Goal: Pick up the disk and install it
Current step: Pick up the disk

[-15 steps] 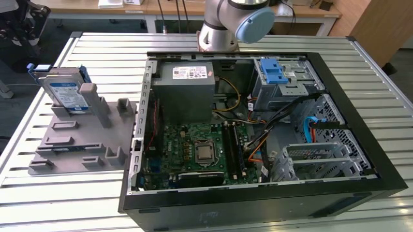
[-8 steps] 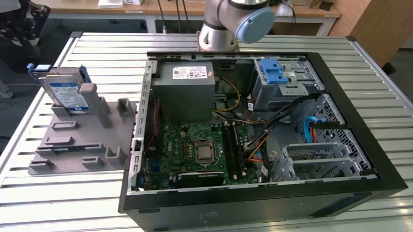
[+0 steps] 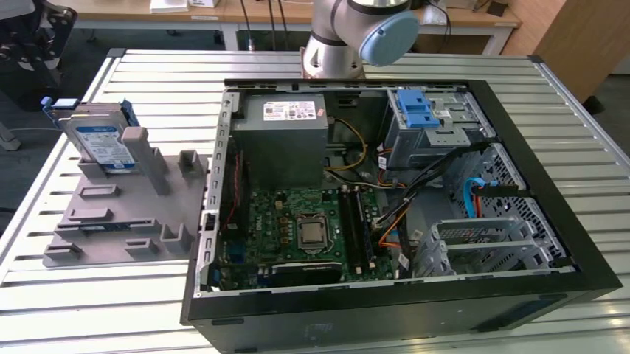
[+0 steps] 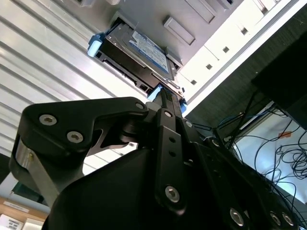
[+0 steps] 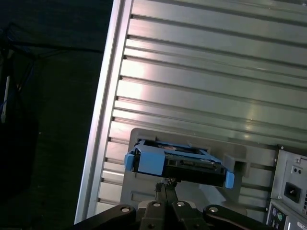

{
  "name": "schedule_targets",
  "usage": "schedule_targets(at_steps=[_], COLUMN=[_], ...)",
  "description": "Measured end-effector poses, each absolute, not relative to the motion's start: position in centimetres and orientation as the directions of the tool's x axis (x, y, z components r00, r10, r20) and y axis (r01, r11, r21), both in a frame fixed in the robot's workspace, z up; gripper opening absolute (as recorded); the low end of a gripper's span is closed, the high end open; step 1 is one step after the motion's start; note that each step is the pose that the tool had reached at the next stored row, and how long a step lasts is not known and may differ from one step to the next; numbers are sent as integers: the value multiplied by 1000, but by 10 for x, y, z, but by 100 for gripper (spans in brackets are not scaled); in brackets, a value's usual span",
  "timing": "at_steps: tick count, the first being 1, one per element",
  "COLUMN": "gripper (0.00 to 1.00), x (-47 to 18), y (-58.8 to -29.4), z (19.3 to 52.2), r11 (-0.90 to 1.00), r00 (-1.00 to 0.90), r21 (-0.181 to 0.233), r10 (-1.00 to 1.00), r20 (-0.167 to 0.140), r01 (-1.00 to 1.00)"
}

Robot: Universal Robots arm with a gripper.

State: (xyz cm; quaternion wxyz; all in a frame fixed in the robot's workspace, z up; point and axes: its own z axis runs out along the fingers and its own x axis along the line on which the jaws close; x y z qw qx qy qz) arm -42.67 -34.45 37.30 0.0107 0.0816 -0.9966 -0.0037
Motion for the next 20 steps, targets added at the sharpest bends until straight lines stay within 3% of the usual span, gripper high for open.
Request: schedule_targets(at_steps=[20], gripper=[11], x=[-427], y=[-344], z=[373], r11=[967], r00=[-966], r21=[9], r10=[-256], r20=[21], r01=[-256])
